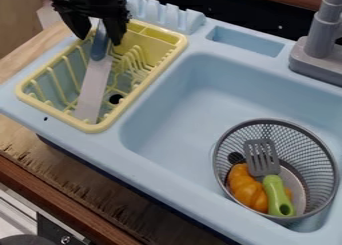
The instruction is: Move the knife to the yellow basket
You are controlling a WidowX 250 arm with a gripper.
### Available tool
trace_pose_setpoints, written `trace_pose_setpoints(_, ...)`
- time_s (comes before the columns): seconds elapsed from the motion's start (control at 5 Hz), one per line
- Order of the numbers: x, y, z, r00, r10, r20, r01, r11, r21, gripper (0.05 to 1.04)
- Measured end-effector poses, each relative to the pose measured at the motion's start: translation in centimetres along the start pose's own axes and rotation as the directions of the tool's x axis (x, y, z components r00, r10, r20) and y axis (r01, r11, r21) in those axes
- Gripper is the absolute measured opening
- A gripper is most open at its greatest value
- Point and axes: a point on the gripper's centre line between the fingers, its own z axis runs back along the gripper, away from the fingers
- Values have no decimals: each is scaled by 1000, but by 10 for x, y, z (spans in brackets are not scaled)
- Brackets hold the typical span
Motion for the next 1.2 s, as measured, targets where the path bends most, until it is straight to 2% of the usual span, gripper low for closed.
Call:
trace_pose_setpoints(0.2,-1,-10,18,1000,-24,-4,24,999,-35,997)
trace_pose_setpoints(0.4,-6,-29,29,995,-91,-33,89,994,-58,997)
trace_pose_setpoints(0.6,-9,-58,31,979,-195,-54,189,976,-110,997)
trace_pose_setpoints(0.8,-14,-90,32,942,-330,-56,318,933,-167,997)
trace_pose_setpoints(1.0,-28,-120,32,870,-485,-90,451,856,-254,997)
trace_pose_setpoints(1.2,-35,-144,30,807,-585,-84,545,791,-278,997)
